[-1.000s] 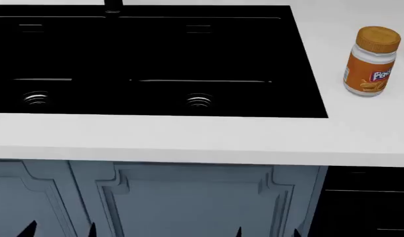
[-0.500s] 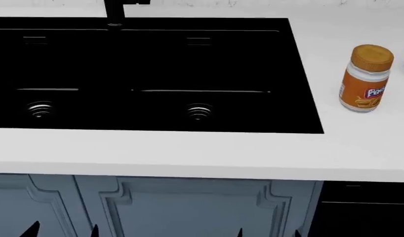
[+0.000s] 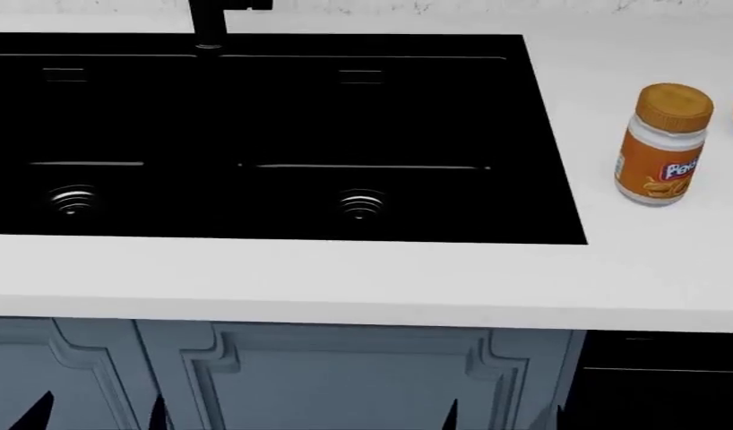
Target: Turn the sink spout to the right.
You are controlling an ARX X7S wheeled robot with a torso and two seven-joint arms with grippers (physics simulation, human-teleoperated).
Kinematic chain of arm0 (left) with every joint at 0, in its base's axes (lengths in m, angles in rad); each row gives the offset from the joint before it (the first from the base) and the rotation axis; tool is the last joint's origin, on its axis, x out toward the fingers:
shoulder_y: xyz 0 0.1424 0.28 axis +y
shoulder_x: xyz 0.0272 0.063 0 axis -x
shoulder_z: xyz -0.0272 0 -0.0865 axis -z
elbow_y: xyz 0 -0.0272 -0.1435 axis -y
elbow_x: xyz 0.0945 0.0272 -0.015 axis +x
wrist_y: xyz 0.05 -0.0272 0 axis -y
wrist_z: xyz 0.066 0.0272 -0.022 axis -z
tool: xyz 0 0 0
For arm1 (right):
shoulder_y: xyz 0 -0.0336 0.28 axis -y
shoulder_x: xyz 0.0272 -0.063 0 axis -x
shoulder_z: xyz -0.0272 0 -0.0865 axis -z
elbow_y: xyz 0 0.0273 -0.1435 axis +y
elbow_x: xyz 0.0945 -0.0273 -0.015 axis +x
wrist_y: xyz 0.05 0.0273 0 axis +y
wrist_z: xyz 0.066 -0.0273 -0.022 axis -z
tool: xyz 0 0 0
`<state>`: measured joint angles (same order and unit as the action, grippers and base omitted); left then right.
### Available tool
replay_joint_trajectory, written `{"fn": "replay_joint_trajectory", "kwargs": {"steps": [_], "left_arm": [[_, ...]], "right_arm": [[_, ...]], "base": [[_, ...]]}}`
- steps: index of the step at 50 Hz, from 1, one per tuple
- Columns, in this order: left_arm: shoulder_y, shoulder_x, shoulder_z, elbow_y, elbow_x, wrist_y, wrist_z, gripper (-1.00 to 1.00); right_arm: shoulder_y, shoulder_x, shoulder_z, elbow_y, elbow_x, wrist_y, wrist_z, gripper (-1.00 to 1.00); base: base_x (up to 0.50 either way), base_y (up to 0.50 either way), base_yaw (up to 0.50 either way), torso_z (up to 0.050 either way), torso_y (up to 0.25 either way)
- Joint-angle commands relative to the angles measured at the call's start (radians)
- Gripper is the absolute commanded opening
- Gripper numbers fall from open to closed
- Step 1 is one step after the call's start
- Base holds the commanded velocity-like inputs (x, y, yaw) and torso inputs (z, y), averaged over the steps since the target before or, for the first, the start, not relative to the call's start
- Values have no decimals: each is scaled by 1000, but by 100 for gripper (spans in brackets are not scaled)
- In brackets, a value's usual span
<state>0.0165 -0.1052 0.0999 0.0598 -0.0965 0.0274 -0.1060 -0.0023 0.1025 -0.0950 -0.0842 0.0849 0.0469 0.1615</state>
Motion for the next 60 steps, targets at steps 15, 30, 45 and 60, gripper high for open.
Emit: {"fn": "replay_joint_trajectory", "kwargs": {"steps": [15, 30, 45, 60], "left_arm": [[-47, -82, -74, 239, -15, -140, -92, 100], [-78, -107, -75, 391, -11, -248, -121, 100], [-114, -137, -77, 466, -35, -304, -122, 100], [-114, -141, -103, 467, -64, -302, -145, 100]], "right_arm": [[2, 88, 80, -321, 59, 220, 58, 100], [56, 129, 90, -496, 110, 392, 86, 100], [108, 188, 113, -597, 105, 503, 111, 100], [89, 180, 145, -597, 118, 464, 127, 100]], "base": [[0, 0, 0, 0, 0], [0, 0, 0, 0, 0], [0, 0, 0, 0, 0], [20, 45, 0, 0, 0]]}}
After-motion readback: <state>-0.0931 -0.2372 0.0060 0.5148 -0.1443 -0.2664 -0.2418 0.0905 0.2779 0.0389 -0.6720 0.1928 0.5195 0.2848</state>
